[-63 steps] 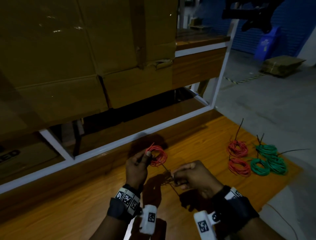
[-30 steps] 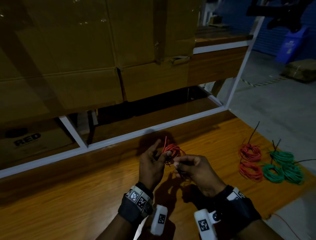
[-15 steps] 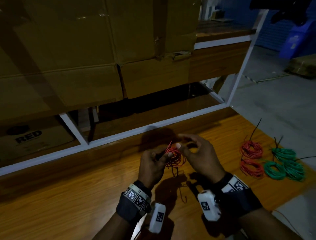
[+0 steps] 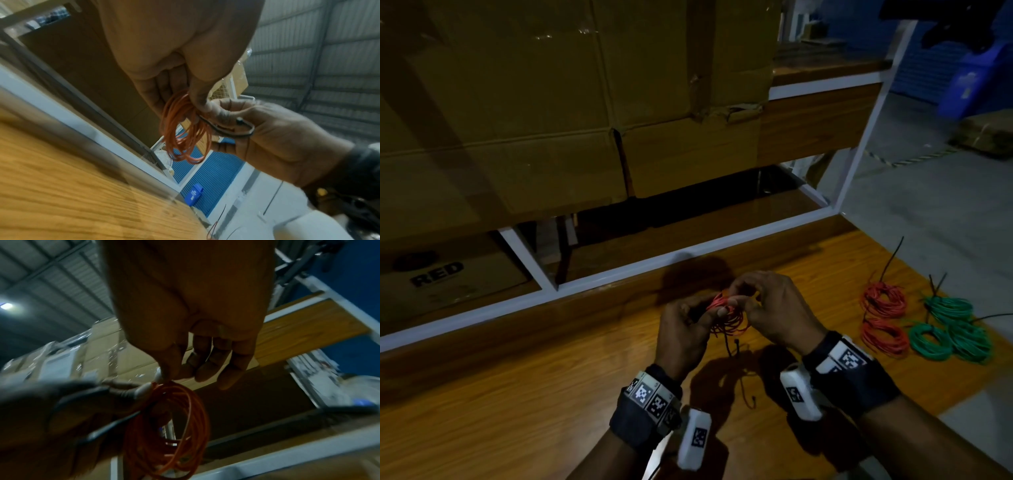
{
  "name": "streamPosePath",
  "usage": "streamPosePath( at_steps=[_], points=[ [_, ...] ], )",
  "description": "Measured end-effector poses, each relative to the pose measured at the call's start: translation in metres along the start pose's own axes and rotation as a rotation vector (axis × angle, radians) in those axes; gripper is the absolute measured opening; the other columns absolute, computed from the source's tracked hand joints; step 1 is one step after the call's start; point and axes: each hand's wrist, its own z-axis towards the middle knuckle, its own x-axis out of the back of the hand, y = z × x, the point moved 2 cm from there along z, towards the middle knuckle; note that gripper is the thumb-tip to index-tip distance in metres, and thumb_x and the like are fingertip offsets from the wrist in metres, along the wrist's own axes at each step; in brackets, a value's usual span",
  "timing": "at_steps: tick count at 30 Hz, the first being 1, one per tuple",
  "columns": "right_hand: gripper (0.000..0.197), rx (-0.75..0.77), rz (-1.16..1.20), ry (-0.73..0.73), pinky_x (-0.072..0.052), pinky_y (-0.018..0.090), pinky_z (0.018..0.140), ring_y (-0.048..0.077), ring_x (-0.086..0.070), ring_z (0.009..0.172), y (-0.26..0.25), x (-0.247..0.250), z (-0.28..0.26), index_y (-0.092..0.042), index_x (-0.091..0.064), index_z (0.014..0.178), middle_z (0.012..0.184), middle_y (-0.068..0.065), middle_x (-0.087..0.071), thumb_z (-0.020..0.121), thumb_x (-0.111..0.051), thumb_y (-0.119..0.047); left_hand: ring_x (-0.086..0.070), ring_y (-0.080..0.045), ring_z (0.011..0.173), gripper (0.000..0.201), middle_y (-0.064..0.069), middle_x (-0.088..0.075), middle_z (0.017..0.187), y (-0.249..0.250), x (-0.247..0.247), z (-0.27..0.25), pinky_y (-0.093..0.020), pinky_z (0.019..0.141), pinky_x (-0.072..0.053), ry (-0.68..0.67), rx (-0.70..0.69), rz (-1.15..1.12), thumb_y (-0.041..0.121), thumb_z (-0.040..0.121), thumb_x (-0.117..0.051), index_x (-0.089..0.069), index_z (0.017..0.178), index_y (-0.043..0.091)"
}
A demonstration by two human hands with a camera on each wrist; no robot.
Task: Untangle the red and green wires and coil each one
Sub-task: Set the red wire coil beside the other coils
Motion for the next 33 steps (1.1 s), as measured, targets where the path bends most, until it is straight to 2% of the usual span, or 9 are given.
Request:
streamPosePath(
  at_steps=[3,7,11,13,15,18,22,28,33],
  points=[
    [0.008,-0.057,0.134,-0.037,-0.051,0.018,0.071,-0.003,-0.065,0.089,0.006,0.011,0.002,-0.029,-0.07,0.087,0.09,-0.016,-0.071,0.093,-0.074,-0.026,-0.074,-0.014,0.1,0.025,0.001,-0.079,0.106,0.002,0.003,0.0,-0.031,0.081,-0.061,0.045,0.005,-0.09,0.012,0.092,-0.074,-0.076,0.116,0.009],
    [0.005,-0.069,0.213,-0.038,-0.049,0.02,0.068,0.001,-0.067,0.088,0.015,0.011,0.002,-0.027,-0.071,0.089,0.09,-0.013,-0.072,0.093,-0.074,-0.026,-0.075,-0.015,0.1,0.024,0.0,-0.079,0.105,0.005,0.001,0.002,-0.031,0.082,-0.061,0.023,-0.011,-0.103,0.012,0.093,-0.073,-0.075,0.117,0.007],
    [0.005,-0.084,0.242,0.056,-0.06,0.035,0.073,0.003,-0.067,0.092,0.016,0.008,-0.007,-0.031,-0.071,0.094,0.097,-0.014,-0.07,0.092,-0.074,-0.035,-0.075,-0.016,0.098,0.023,0.0,-0.08,0.102,0.004,0.0,0.003,-0.028,0.078,-0.06,0.06,0.021,-0.12,0.012,0.091,-0.074,-0.076,0.114,0.008],
    [0.01,-0.085,0.246,0.143,-0.06,0.034,0.077,0.003,-0.066,0.09,0.012,0.011,-0.02,-0.032,-0.071,0.094,0.096,-0.014,-0.069,0.091,-0.073,-0.041,-0.075,-0.015,0.098,0.023,0.001,-0.08,0.101,0.004,0.002,0.004,-0.026,0.078,-0.06,0.098,0.035,-0.122,0.012,0.09,-0.075,-0.077,0.113,0.009],
    [0.017,-0.093,0.277,0.18,-0.059,0.033,0.069,0.004,-0.067,0.087,0.004,0.015,-0.035,-0.031,-0.072,0.091,0.09,-0.014,-0.071,0.089,-0.07,-0.048,-0.075,-0.013,0.098,0.022,0.003,-0.08,0.101,0.002,0.006,0.005,-0.026,0.08,-0.06,0.134,0.039,-0.119,0.012,0.09,-0.075,-0.077,0.112,0.012],
    [0.024,-0.129,0.346,0.119,-0.055,0.025,0.063,0.004,-0.069,0.083,-0.01,0.013,-0.054,-0.031,-0.074,0.086,0.085,-0.014,-0.073,0.082,-0.074,-0.055,-0.074,-0.011,0.098,0.022,0.001,-0.079,0.103,-0.001,0.01,0.009,-0.025,0.08,-0.06,0.179,0.054,-0.108,0.011,0.09,-0.075,-0.075,0.112,0.015],
    [0.025,-0.16,0.325,0.052,-0.051,0.013,0.062,-0.001,-0.069,0.08,-0.014,-0.009,-0.063,-0.026,-0.076,0.09,0.081,-0.014,-0.074,0.076,-0.087,-0.043,-0.073,-0.008,0.098,0.027,-0.002,-0.078,0.107,-0.002,0.008,0.01,-0.025,0.08,-0.059,0.21,0.069,-0.042,0.015,0.091,-0.076,-0.075,0.117,0.009],
    [0.008,-0.17,0.316,0.151,-0.06,0.027,0.07,-0.002,-0.07,0.085,-0.014,-0.013,-0.054,-0.03,-0.079,0.09,0.086,-0.018,-0.075,0.084,-0.083,-0.032,-0.073,-0.003,0.097,0.027,0.002,-0.078,0.109,0.0,0.005,0.003,-0.027,0.082,-0.062,0.154,0.034,0.082,0.02,0.093,-0.074,-0.075,0.119,0.012],
    [0.015,-0.146,0.402,0.309,-0.063,0.028,0.069,-0.002,-0.072,0.087,-0.017,0.006,-0.043,-0.028,-0.08,0.1,0.093,-0.017,-0.076,0.085,-0.082,-0.027,-0.074,-0.004,0.09,0.019,0.009,-0.079,0.099,0.005,0.001,-0.006,-0.026,0.072,-0.06,0.086,-0.047,0.109,0.02,0.094,-0.074,-0.079,0.112,0.023]
  ],
)
